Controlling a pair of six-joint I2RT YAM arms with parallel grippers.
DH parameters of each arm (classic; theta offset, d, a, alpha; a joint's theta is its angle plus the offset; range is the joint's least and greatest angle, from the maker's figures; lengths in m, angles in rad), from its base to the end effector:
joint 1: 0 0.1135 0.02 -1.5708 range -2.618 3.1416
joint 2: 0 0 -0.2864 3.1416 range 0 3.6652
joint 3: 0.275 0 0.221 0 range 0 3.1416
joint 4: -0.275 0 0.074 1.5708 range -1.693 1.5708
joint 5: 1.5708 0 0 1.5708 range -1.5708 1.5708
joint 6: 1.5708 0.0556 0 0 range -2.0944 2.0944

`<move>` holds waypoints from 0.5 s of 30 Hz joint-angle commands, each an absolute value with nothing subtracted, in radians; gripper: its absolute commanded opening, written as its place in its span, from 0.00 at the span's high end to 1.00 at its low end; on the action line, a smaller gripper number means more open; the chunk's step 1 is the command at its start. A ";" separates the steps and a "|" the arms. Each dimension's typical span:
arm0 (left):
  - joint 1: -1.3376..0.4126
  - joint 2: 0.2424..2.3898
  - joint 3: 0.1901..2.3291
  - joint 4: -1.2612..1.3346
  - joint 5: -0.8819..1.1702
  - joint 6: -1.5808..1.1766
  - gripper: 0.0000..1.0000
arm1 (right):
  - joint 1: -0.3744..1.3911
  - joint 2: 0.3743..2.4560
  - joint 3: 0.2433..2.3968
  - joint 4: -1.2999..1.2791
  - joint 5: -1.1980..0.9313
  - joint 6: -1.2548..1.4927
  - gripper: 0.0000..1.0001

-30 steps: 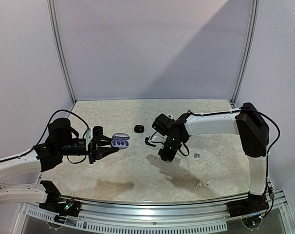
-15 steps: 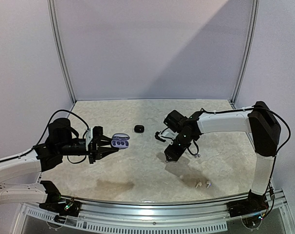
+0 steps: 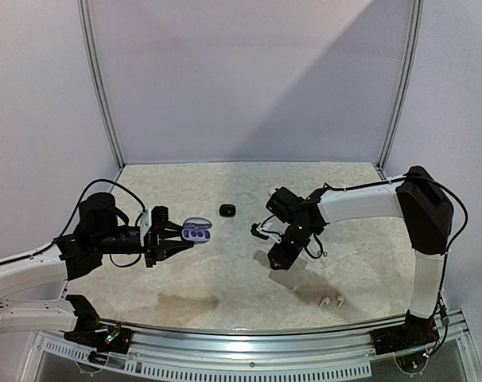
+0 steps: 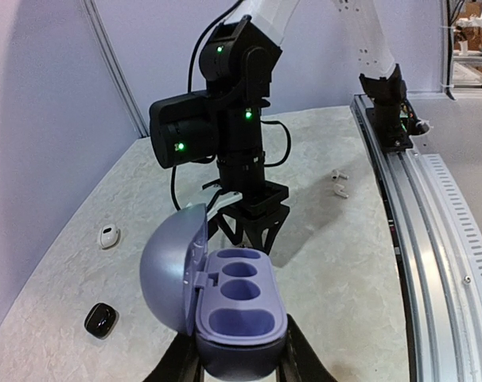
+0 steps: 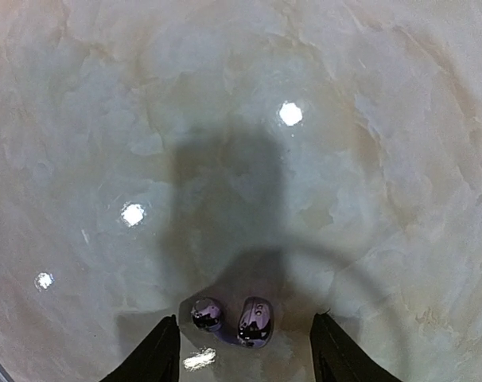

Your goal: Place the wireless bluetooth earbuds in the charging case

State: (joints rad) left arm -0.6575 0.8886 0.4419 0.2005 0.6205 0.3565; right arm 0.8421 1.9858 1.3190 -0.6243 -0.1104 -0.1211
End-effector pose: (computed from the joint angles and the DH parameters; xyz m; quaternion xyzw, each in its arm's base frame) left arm 0.1170 -0.1312 0.2690 0.5287 0.5653 -0.3258 0.5429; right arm 0.2454 0.2842 0.1670 -0.4648 0.8727 0.1002 0.1110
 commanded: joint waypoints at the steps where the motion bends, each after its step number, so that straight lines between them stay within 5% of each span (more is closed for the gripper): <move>1: -0.646 0.888 0.428 0.180 0.626 0.369 1.00 | 0.845 2.025 1.314 -0.593 -0.121 -0.113 0.44; 15: -0.644 0.894 0.434 0.175 0.629 0.379 1.00 | 0.869 2.019 1.339 -0.661 -0.081 -0.047 0.73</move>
